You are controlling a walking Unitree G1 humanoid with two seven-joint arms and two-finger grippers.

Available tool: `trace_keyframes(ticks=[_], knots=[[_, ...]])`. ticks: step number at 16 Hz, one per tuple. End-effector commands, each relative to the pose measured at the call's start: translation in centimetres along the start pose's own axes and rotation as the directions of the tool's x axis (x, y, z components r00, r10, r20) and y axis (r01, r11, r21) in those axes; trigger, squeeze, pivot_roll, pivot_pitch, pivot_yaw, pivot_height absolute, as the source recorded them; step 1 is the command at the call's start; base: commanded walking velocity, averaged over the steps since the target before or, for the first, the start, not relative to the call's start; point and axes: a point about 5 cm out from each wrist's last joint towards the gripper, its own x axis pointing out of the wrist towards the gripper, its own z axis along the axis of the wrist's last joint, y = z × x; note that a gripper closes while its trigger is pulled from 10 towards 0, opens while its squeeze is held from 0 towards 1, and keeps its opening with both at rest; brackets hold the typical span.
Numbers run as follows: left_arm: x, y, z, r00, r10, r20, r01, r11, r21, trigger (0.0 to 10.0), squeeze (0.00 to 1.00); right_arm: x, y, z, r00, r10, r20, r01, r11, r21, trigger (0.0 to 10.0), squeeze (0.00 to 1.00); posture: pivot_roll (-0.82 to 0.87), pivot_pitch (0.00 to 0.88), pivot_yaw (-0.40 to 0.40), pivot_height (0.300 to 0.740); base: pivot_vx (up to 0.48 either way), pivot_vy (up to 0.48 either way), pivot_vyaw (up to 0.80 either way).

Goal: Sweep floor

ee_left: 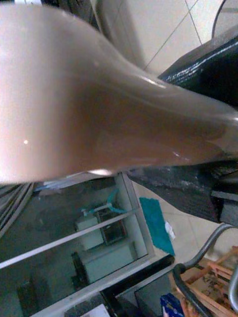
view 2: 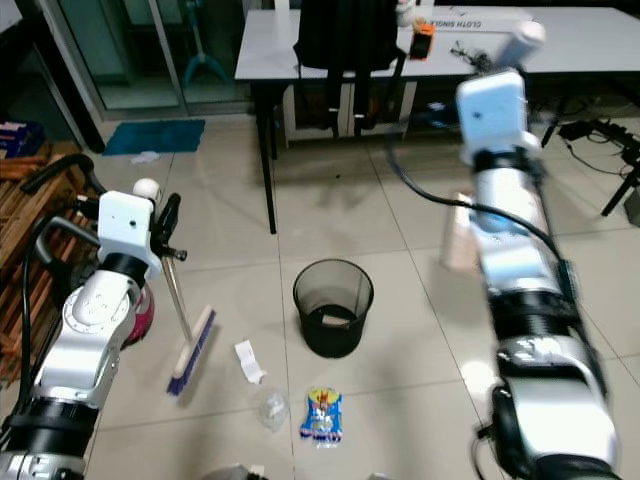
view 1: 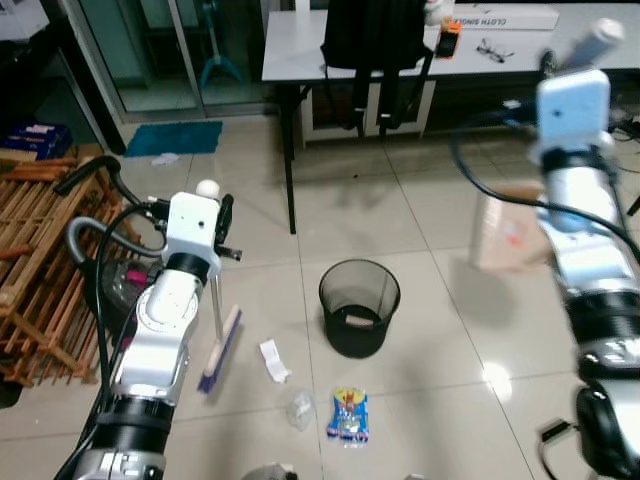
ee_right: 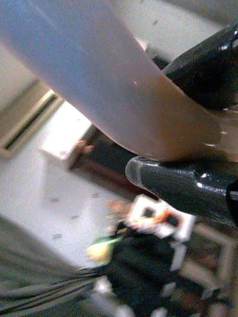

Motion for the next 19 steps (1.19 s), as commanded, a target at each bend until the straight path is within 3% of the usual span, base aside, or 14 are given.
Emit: trace_keyframes(ticks=[1,2,4,7,8,10,15,19], knots=[[0.3,0.7,0.6,0.999,0.023,0.03,-0.023,0.999,0.024,10.0,0.0,-0.2,-0.5,-0.6,1.0,-0.003,-0.03,0.002,1.0,-0.029,10.0,0.0,-0.05,0.0,0.061,0.74,0.0,0.0,0.0],[0.3,0.7,0.4,0.999,0.021,0.027,-0.022,0.999,0.024,10.0,0.0,-1.3,-0.6,-2.1,0.995,-0.005,-0.102,0.004,1.0,-0.012,10.0,0.0,-0.05,0.007,0.062,0.74,0.0,0.0,0.0],[0.6,0.3,-0.2,1.0,-0.005,0.016,0.004,0.999,0.032,10.0,0.0,-3.7,1.3,-4.6,0.971,0.036,-0.234,-0.013,0.995,0.098,10.0,0.0,-0.05,0.03,0.068,0.74,0.0,0.0,0.0],[0.9,-0.1,-0.6,0.999,-0.025,0.024,0.024,0.999,0.045,10.0,0.0,-5.5,3.9,-5.4,0.954,0.08,-0.29,-0.031,0.985,0.17,10.0,0.0,-0.04,0.072,0.072,0.74,0.0,0.0,0.0],[0.9,-0.2,-0.7,0.999,-0.027,0.022,0.026,0.999,0.04,10.0,0.0,-5.8,4.4,-5.5,0.95,0.089,-0.298,-0.03,0.98,0.194,10.0,0.0,-0.04,0.078,0.072,0.74,0.0,0.0,0.0],[0.4,-1.0,-1.7,0.998,-0.07,0.012,0.069,0.997,0.016,10.0,0.0,-7.0,7.3,-5.3,0.934,0.176,-0.311,-0.089,0.957,0.276,10.0,0.0,-0.03,0.133,0.068,0.74,0.0,0.0,0.0],[0.0,-2.9,-2.9,0.994,-0.113,0.005,0.113,0.992,-0.047,10.0,0.0,-8.8,12.3,-4.0,0.897,0.327,-0.297,-0.209,0.907,0.366,10.0,0.0,-0.03,0.218,0.045,0.74,0.0,0.0,0.0],[-0.2,-4.7,-2.9,0.986,-0.165,0.019,0.166,0.983,-0.073,10.0,0.0,-10.2,14.8,-3.3,0.865,0.41,-0.288,-0.286,0.876,0.389,10.0,0.0,-0.03,0.246,0.028,0.74,0.0,0.0,0.0]])
